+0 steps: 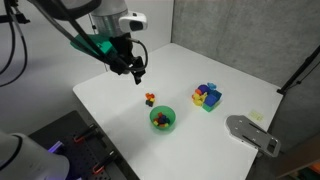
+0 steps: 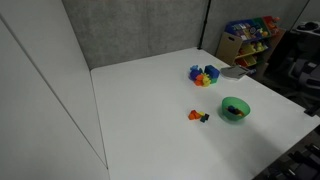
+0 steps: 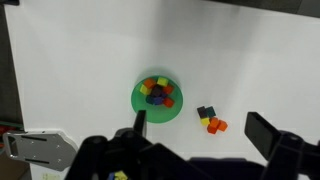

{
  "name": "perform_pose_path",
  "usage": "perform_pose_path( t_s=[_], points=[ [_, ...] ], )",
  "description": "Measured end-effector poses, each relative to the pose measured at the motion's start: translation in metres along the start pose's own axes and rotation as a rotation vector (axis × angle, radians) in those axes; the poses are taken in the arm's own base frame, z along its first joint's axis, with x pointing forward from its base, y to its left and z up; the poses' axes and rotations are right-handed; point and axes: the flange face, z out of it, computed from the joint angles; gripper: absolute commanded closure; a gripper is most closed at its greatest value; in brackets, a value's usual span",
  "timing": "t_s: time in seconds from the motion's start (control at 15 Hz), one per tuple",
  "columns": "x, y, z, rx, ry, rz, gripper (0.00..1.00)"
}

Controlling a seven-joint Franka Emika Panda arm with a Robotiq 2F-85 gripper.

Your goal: Pick up the green and blue block from the table and put them in the green bowl

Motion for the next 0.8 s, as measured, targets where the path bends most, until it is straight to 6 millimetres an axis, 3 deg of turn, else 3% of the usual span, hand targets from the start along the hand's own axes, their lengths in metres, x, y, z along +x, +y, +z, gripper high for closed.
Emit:
perform_pose_path(
  t_s=[0.33, 0.8],
  points=[
    [0.041, -0.020, 0.036, 0.056, -0.031, -0.002, 0.00],
    [0.094, -0.061, 0.107, 0.094, -0.080, -0.016, 0.00]
  ],
)
